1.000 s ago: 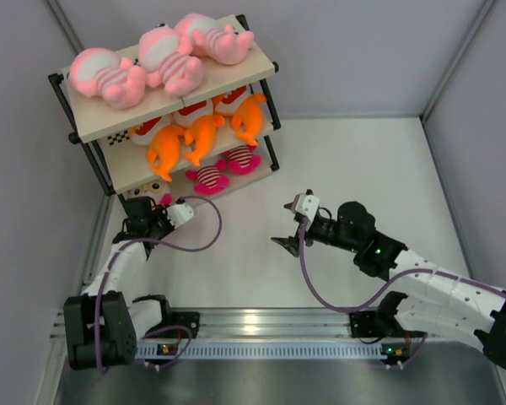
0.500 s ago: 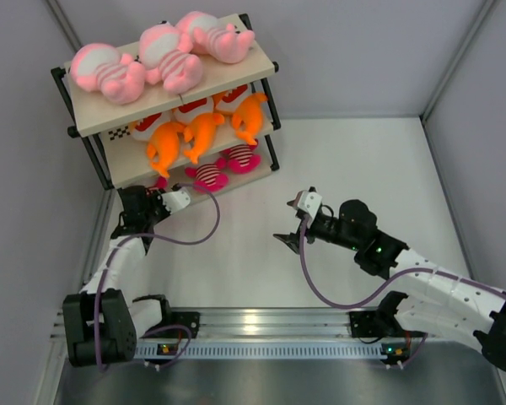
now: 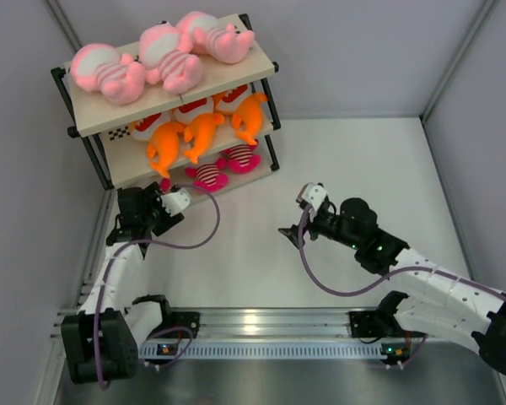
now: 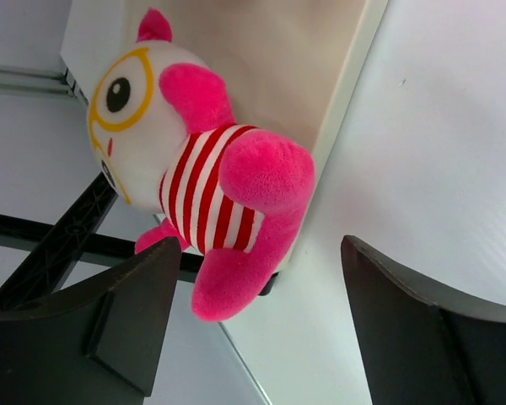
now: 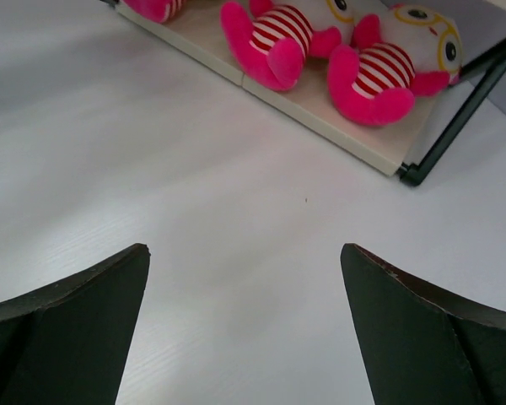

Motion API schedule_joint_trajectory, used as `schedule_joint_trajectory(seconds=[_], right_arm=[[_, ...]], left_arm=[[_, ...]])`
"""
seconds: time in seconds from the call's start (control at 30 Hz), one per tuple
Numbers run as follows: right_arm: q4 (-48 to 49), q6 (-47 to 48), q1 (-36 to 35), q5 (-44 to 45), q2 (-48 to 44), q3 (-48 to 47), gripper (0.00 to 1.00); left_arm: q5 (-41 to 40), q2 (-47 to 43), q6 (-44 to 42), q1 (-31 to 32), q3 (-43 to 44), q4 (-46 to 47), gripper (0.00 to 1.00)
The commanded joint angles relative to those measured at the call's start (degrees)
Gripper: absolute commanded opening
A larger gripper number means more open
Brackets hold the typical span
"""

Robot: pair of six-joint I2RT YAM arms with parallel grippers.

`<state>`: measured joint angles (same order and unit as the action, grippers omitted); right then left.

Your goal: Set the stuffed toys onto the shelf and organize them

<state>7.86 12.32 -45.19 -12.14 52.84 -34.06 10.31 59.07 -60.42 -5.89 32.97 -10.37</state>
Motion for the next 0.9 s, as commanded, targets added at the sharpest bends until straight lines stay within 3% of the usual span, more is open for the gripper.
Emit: schedule_joint_trajectory(seconds=[0.0,0.13,0.4,0.53,0.7,0.87], right_arm=[[-0.30,-6.15,2.55,5.19,1.91,-0.91,0.96],[-1.43,-10.46,5.71,8.62,3.14,-1.35,0.98],[-11.54,-24.77,17.83,16.88,6.75,-4.17,0.99],[-18.13,-31.82,24.79,23.55,7.80,-5.13,0.99],[-21.92,-36.92,30.76,31.91,7.81,-3.65,0.99],[-21.04,-37.63,31.21,36.74,6.32,-0.57,0.99]], left_arm=[[6.20,-5.17,5.29,-0.17,3.59,-6.04,0.84],[7.98,-9.40,9.44,-0.17,5.43,-11.41,0.92],[6.22,-19.86,15.42,-0.09,7.28,-25.91,0.92],[-1.76,-26.36,18.49,-0.17,4.48,-32.33,0.92],[-20.22,-35.94,21.75,-0.17,-3.34,-34.62,0.94],[-32.25,-40.61,26.03,-0.09,-9.05,-36.12,0.96]])
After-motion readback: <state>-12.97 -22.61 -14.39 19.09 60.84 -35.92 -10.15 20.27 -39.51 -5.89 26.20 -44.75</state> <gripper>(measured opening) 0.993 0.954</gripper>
